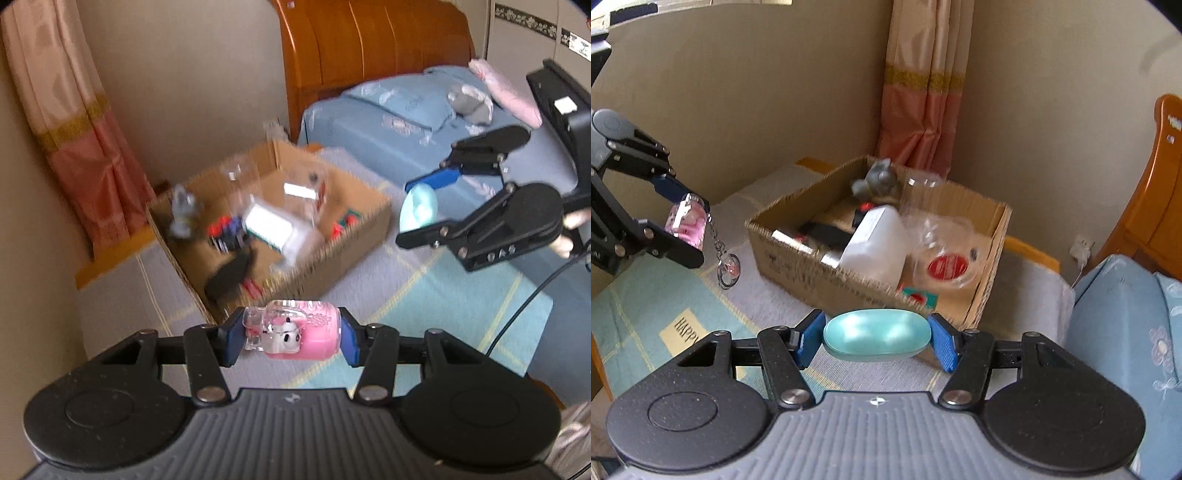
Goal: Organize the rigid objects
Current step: 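Carry keychain and case over the box and open both tools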
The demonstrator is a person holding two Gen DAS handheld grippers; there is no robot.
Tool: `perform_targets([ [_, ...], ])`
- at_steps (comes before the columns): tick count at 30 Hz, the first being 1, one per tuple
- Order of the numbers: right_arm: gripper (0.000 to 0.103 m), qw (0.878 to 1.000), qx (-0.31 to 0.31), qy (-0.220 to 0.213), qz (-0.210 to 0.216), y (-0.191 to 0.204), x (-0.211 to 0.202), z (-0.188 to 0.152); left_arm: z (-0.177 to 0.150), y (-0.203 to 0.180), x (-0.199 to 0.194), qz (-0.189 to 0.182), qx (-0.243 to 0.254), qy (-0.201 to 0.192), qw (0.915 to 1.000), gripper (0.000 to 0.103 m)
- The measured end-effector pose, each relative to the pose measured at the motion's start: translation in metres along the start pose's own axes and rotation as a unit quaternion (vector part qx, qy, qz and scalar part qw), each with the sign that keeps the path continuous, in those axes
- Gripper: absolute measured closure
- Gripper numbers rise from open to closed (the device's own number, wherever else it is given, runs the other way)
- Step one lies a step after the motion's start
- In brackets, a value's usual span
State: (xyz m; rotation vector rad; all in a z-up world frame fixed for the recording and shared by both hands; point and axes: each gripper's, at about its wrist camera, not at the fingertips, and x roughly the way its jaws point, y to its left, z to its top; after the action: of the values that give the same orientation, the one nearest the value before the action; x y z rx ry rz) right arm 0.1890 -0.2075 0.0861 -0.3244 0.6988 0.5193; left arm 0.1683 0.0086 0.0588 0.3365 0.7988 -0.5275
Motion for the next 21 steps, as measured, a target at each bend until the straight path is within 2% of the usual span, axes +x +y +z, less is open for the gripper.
perform_targets([
  [5, 0.037, 1.0, 0.002, -0.018, -0.009, -0.011, -0.003, 0.019, 0.029, 0.007, -0.001, 0.012, 0.008, -0.029, 0.9995, 0.053],
  [9, 0.037, 0.999, 0.005, -0.031, -0.014, -0.019, -0.001, 0.035, 0.049, 0.017, 0.013, 0.026, 0.007, -0.036, 0.999, 0.053],
  [14, 0.037, 0.999, 0.015, -0.039, -0.017, -0.031, 0.007, 0.051, 0.057, 0.032, 0.041, 0.043, -0.007, -0.028, 0.9987, 0.053],
  [21, 0.037, 0.998, 0.029, -0.04, -0.025, -0.049, 0.026, 0.074, 0.047, 0.056, 0.09, 0.047, -0.046, 0.001, 0.9979, 0.053],
])
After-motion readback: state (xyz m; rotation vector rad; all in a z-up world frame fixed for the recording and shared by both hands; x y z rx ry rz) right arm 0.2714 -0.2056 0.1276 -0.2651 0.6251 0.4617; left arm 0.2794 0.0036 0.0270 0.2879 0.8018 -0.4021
